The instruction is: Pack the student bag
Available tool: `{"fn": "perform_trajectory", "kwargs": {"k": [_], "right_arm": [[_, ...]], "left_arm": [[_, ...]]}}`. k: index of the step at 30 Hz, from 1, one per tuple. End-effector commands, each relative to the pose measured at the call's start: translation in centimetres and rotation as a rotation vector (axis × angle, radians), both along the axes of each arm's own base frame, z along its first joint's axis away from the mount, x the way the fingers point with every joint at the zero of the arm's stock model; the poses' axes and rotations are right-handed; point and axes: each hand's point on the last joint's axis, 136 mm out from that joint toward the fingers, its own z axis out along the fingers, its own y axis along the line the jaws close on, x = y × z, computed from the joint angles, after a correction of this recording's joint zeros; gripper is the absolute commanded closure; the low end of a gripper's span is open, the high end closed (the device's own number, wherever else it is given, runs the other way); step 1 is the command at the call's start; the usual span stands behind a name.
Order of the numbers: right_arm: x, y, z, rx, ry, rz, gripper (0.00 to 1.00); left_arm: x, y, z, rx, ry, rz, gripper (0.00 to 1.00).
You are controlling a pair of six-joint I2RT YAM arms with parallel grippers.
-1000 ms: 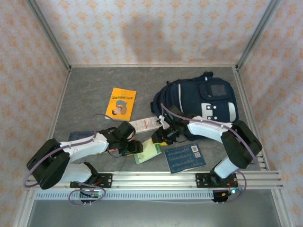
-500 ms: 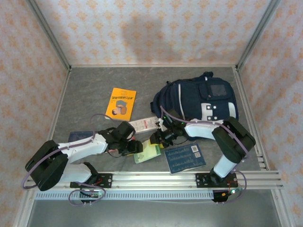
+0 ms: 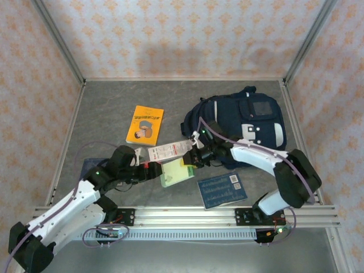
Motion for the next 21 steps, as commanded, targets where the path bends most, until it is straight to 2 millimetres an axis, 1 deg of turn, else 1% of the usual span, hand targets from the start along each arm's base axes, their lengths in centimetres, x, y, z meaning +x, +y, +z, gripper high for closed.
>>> {"fn": "perform_trajectory", "kwargs": {"k": [1, 5, 7, 8, 10, 11, 14, 16, 21], "right_arm": [[1.0, 0.4, 5.9, 0.127, -0.081, 0.005, 0.86], [1.9, 0.8, 10.8, 0.248, -0.128, -0.016, 0.87], [2.0, 0.9, 12.8, 0.303, -0.146, -0.019, 0.88], [2.1, 1.0, 13.6, 0.322, -0.152, -0.02, 0.88], [2.2, 0.9, 14.5, 0.339, -0.158, -0.028, 0.89], [2.3, 0.8, 14.9, 0.348, -0.163, -0.031, 0.9], [2.7, 0.1, 15.2, 0.352, -0.161, -0.053, 0.9], [2.9, -0.4, 15.3, 0.351, -0.163, -0.069, 0.91], [3.2, -2.2, 14.6, 0.298, -0.19, -0.115, 0.92]], "left_arm": [[-0.9, -0.5, 1.0, -0.071, 0.058, -0.015, 0.11], [0.4, -1.6, 4.3, -0.164, 0.013, -0.032, 0.11], [1.1, -1.9, 5.9, -0.206, -0.008, -0.035, 0.11], [1.4, -2.2, 6.8, -0.234, -0.021, -0.037, 0.12], [2.0, -2.9, 8.6, -0.292, -0.049, -0.046, 0.13], [2.2, -3.2, 9.6, -0.325, -0.064, -0.054, 0.14], [2.5, -3.9, 12.1, -0.389, -0.109, -0.08, 0.16], [2.4, -4.1, 13.4, -0.411, -0.136, -0.1, 0.18], [2.1, -4.1, 14.9, -0.424, -0.169, -0.119, 0.23]]}}
